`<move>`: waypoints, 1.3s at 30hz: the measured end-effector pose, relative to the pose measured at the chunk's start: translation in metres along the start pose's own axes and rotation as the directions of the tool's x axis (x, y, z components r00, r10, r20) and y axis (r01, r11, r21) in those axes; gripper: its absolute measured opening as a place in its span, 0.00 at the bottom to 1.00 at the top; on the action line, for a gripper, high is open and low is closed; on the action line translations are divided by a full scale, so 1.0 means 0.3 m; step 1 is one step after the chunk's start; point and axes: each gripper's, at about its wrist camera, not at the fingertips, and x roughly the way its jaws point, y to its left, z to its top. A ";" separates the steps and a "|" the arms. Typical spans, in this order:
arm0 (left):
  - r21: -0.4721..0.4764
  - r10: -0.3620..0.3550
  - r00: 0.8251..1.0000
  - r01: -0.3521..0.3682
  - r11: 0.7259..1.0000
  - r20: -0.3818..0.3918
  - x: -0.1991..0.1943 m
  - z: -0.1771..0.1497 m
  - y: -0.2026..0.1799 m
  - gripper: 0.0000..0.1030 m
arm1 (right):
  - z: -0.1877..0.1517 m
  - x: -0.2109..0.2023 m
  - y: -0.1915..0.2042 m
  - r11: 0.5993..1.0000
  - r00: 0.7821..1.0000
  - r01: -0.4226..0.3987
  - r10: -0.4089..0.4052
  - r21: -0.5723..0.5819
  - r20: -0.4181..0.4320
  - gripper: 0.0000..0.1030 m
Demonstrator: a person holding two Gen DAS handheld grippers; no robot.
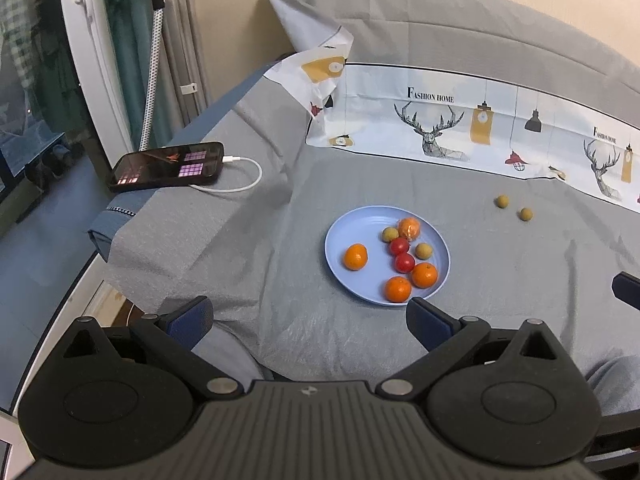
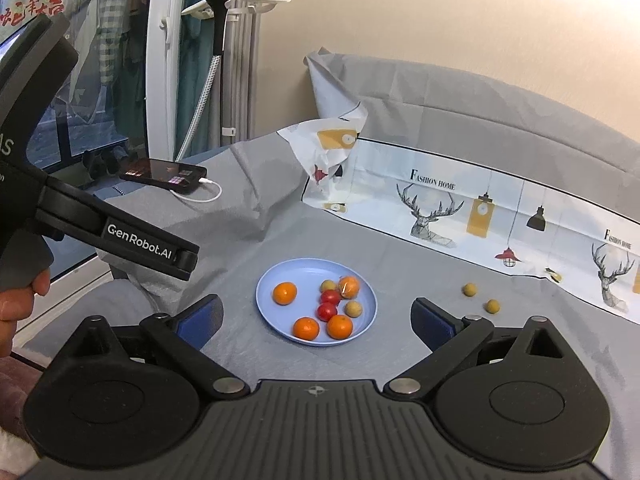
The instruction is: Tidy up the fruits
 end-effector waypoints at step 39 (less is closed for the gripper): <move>0.033 0.010 0.996 -0.007 0.999 -0.091 0.134 -0.001 -0.003 1.00 | -0.039 0.116 -0.015 0.997 0.993 -0.041 0.047 0.060 -0.110 0.97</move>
